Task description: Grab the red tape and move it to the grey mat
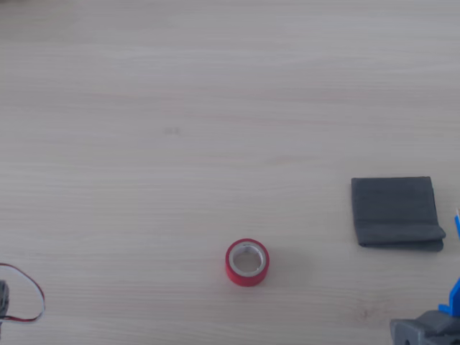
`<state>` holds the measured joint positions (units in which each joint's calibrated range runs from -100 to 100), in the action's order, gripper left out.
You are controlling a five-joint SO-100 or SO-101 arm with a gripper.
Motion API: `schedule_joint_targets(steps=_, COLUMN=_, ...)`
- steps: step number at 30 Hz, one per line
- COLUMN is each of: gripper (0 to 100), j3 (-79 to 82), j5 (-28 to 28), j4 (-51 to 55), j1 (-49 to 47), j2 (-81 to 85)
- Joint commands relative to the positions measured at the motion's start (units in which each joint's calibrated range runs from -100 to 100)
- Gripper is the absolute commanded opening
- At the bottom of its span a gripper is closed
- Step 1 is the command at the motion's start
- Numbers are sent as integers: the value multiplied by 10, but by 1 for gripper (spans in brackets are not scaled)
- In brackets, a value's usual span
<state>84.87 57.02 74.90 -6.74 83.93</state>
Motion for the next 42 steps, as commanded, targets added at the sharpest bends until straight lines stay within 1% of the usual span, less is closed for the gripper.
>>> schedule_joint_targets(steps=1, gripper=13, j3=-113, j5=-5, j4=-8, j1=-16, j2=-112)
schedule_joint_targets(steps=6, gripper=13, j3=-236, j5=-6, j4=-25, j1=-55, j2=-257)
schedule_joint_targets(steps=12, gripper=13, j3=-321, j5=-7, j4=-118, j1=-107, j2=-416)
schedule_joint_targets(steps=15, gripper=13, j3=-362, j5=-7, j4=-147, j1=-126, j2=-480)
schedule_joint_targets(steps=22, gripper=13, j3=-461, j5=-7, j4=-154, j1=-168, j2=-601)
schedule_joint_targets(steps=26, gripper=13, j3=-497, j5=-5, j4=-159, j1=-190, j2=-665)
schedule_joint_targets(steps=30, gripper=17, j3=-509, j5=-7, j4=-198, j1=-221, j2=-724)
schedule_joint_targets(steps=42, gripper=17, j3=-511, j5=-3, j4=-306, j1=-281, j2=-830)
